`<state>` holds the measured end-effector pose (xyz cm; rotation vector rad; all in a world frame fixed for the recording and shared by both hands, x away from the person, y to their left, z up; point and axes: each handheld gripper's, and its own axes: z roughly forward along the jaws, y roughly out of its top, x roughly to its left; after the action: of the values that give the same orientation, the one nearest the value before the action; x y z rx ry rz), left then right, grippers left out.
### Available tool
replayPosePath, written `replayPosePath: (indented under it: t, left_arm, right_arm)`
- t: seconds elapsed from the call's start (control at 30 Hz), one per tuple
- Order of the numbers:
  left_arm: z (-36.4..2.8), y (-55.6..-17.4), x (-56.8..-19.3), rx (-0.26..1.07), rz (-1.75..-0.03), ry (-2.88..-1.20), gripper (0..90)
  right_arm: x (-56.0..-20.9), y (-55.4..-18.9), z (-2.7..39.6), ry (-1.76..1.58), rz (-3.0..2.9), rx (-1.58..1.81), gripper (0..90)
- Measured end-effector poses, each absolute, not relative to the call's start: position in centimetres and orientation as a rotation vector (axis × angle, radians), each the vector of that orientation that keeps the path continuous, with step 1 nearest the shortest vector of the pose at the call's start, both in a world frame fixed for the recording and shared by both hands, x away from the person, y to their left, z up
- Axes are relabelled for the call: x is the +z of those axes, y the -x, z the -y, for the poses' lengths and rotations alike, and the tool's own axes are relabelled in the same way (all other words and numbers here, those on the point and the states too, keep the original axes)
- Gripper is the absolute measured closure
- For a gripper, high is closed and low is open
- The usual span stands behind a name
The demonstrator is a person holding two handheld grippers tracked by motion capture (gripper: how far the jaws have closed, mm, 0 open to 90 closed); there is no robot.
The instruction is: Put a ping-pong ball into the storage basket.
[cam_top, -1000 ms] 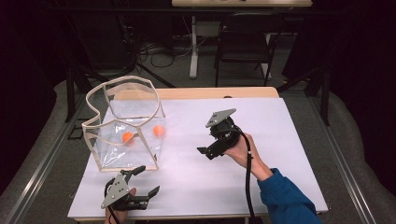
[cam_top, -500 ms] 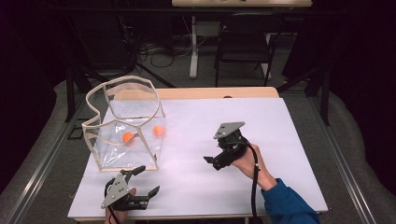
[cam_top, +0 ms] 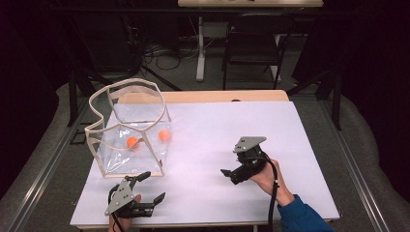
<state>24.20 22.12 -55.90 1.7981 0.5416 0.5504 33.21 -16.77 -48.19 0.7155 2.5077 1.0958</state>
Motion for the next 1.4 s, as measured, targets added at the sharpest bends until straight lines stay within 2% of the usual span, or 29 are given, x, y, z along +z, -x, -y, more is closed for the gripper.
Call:
replayPosePath:
  t: [0.6,1.4]
  left_arm:
    - [-22.1,-24.2,-55.9,0.548,-0.541,-1.801,15.9]
    - [-22.0,-24.2,-56.0,0.549,-0.541,-1.807,15.9]
  right_arm:
    - [-50.4,-31.3,21.3,-0.809,-2.433,1.1,0.8]
    - [-53.7,-28.9,24.3,-0.875,-2.364,1.101,0.8]
